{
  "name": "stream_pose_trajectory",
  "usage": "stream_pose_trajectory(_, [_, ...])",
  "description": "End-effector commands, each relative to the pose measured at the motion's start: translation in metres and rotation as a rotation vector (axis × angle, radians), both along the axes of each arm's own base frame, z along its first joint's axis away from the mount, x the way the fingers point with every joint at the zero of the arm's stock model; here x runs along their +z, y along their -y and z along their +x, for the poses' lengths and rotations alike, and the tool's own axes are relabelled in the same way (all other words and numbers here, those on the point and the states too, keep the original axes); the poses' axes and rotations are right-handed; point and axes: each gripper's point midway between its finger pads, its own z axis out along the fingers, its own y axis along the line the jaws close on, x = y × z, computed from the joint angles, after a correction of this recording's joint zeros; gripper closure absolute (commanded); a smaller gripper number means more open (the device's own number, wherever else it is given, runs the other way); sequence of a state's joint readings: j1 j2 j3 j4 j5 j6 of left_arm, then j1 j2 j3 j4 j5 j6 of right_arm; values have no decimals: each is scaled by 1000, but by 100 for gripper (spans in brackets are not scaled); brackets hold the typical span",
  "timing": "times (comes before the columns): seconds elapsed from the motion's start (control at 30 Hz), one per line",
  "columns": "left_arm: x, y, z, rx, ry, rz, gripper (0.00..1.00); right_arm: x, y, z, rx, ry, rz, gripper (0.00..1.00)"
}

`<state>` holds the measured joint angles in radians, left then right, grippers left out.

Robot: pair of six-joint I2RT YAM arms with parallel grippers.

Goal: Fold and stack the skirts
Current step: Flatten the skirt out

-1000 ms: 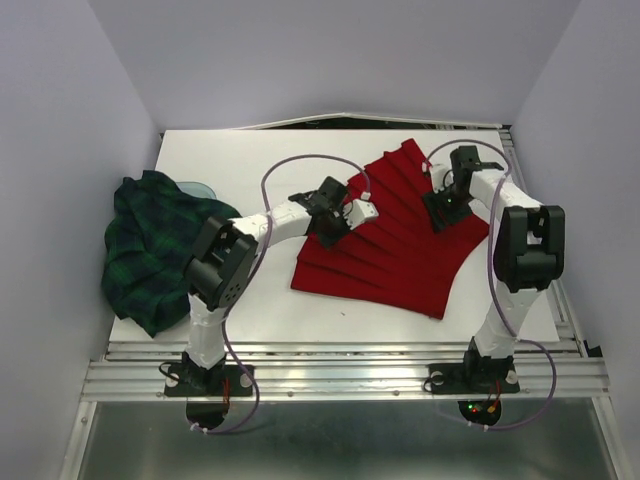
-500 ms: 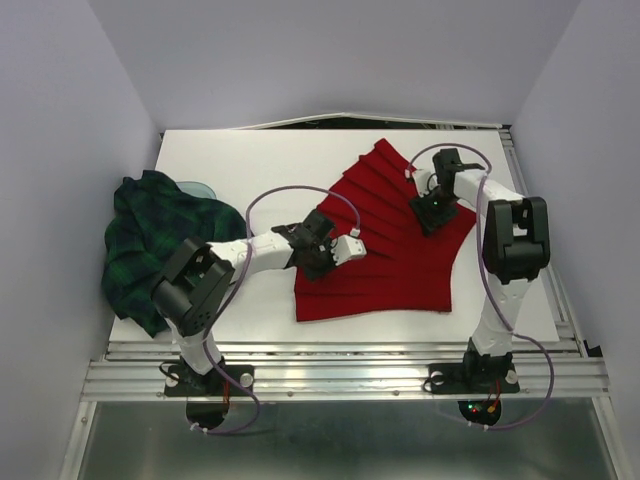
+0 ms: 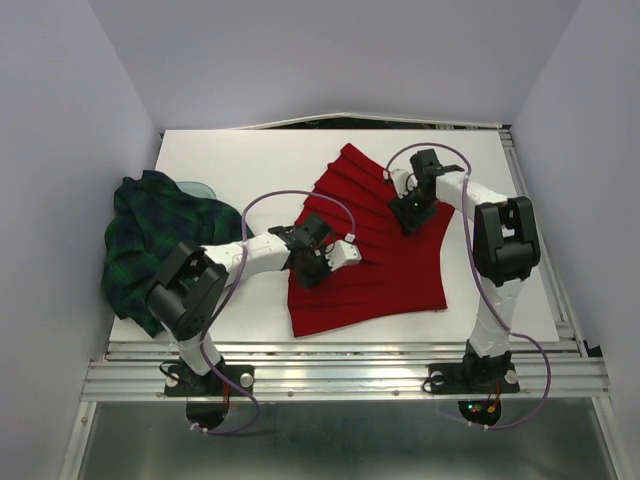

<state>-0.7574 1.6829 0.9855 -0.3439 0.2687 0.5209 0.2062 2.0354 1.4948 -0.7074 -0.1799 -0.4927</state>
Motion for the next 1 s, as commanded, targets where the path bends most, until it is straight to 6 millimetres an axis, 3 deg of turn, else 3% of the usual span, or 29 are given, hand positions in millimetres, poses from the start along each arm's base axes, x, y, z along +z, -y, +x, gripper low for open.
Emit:
stream_pose_trajectory(0.0, [0,-7,-6,6,-52,47,89,7,-7,3,-12,8,31,38])
stream_pose_trajectory(0.13, [8,-5,-11,-33,-68,36,86,30,-10,14,-7,63,48,38])
stream_pose_trajectory(0.23, [35,5,-30,-125,-117,-56,82,61,-14,29,-2,143,71,36])
stream_pose_trajectory(0.3, [58,15,-25,-163,-83,-105,80,84,-19,45,-1,206,95,36])
stream_pose_trajectory(0.43, [102,35,6,-144,35,-185,80,109,-27,69,-4,279,147,34])
stream_pose_trajectory(0.47, [109,39,13,-137,56,-203,80,102,-29,74,-4,267,152,34])
stream_pose_trajectory(0.57, [135,55,64,-35,178,-269,80,91,-34,88,-26,253,169,34])
stream_pose_trajectory(0.6, [136,56,76,-8,200,-265,80,86,-35,91,-31,247,172,34])
stream_pose_trajectory(0.67, [117,54,101,52,202,-220,80,78,-41,96,-38,234,199,35])
stream_pose_trajectory(0.7, [121,57,113,68,212,-228,81,63,-43,95,-42,199,204,35])
stream_pose_trajectory(0.73, [104,57,120,97,173,-210,82,58,-46,95,-42,183,216,36])
stream_pose_trajectory(0.77, [99,52,130,131,161,-210,82,53,-48,94,-43,168,229,36])
stream_pose_trajectory(0.83, [83,50,135,152,117,-206,82,39,-52,90,-43,140,249,36])
stream_pose_trajectory(0.97, [52,37,122,136,70,-157,83,17,-62,76,-19,106,249,36])
